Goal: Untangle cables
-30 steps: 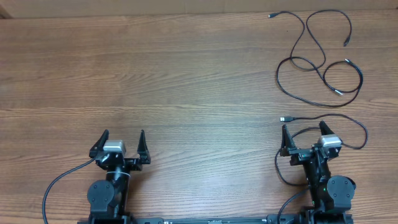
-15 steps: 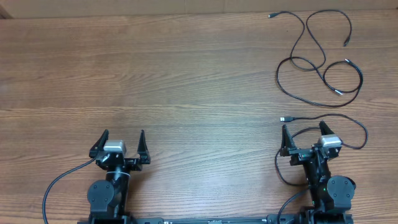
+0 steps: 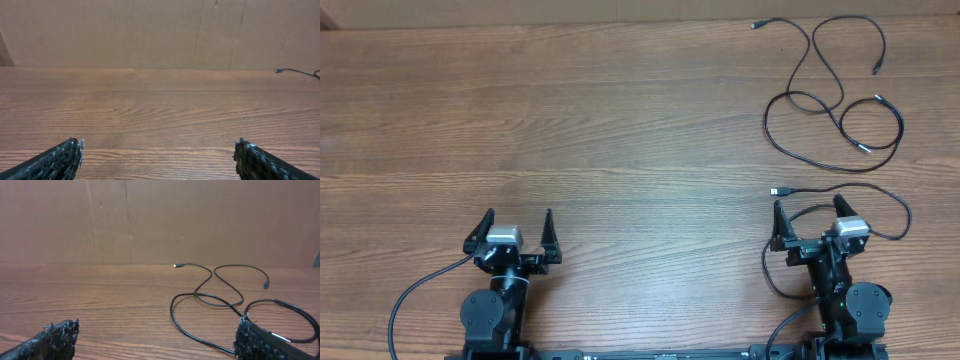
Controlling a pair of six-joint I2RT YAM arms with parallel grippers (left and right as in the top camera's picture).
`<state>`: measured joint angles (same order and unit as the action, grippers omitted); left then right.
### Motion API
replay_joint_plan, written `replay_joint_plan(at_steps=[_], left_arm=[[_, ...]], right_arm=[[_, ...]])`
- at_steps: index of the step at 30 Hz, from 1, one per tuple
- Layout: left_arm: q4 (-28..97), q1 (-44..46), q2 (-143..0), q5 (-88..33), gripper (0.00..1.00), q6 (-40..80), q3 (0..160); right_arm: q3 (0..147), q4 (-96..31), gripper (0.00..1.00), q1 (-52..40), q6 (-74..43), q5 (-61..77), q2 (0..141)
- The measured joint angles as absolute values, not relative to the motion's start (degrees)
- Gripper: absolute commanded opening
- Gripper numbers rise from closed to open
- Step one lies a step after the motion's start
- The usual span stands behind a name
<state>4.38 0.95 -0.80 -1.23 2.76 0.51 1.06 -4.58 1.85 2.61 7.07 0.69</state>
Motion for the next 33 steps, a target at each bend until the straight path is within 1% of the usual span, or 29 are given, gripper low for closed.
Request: replay_joint_plan(at_steps=[33], left_arm=[[4.4,1.0,-0.8,-1.2,1.00,2.8,0.5]], right_arm=[[1.1,-4.8,1.00,1.0,2.6,4.2,0.7]])
